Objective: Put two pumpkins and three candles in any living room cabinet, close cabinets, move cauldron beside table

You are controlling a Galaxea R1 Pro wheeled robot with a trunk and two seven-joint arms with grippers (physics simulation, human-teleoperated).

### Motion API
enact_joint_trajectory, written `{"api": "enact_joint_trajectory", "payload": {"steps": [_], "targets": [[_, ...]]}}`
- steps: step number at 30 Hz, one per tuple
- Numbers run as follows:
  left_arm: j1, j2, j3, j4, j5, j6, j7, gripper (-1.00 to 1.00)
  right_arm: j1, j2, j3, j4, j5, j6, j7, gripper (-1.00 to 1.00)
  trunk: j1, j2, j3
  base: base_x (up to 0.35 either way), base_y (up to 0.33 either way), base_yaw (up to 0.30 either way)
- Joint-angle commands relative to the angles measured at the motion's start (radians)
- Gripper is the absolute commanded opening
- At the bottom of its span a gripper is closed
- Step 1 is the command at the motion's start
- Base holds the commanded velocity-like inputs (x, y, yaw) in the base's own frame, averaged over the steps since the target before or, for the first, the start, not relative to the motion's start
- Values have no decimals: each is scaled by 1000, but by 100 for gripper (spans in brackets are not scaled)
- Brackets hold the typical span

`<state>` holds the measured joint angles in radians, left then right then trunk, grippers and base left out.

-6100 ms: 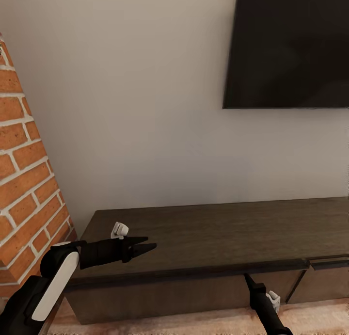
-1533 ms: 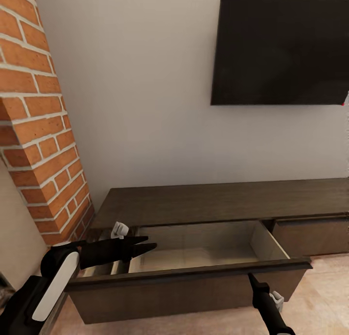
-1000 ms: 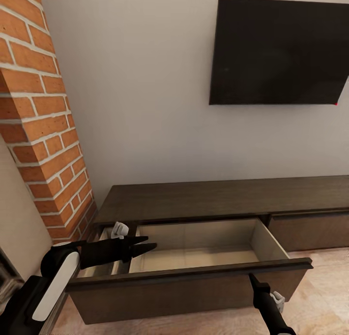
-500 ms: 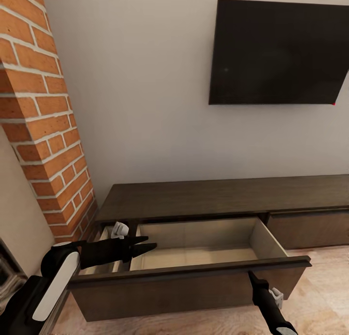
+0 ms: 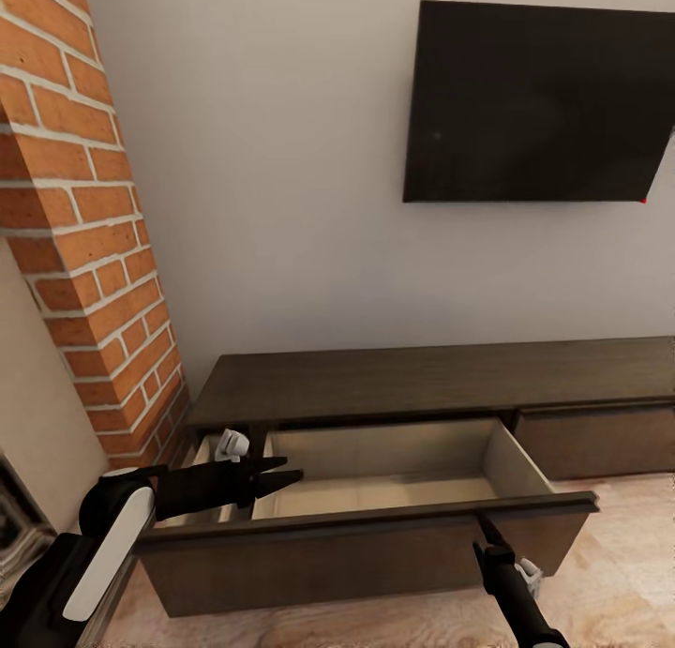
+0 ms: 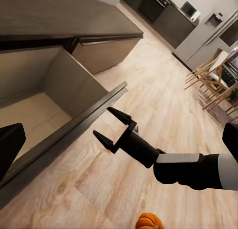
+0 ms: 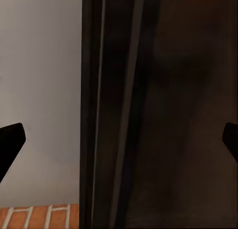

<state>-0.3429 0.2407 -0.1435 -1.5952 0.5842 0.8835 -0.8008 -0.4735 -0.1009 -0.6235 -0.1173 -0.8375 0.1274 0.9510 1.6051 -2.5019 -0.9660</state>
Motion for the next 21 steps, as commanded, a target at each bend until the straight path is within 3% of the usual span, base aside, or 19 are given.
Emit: {"api": "enact_joint_trajectory", "payload": {"steps": [1, 12, 21], "targets": [[-1, 1, -1, 0, 3, 5, 0, 100, 0, -1, 2, 1, -10, 11, 3, 100, -1, 0, -1, -222, 0, 0], [-1, 0, -1, 0, 3, 5, 1, 100, 0, -1, 1, 1, -11, 9, 4, 100, -1, 0, -1, -145, 0, 0], [-1, 1, -1, 0, 3, 5, 0, 100, 0, 0, -1, -1, -16, 3, 16, 100, -1, 0, -1, -28, 0, 0]]}}
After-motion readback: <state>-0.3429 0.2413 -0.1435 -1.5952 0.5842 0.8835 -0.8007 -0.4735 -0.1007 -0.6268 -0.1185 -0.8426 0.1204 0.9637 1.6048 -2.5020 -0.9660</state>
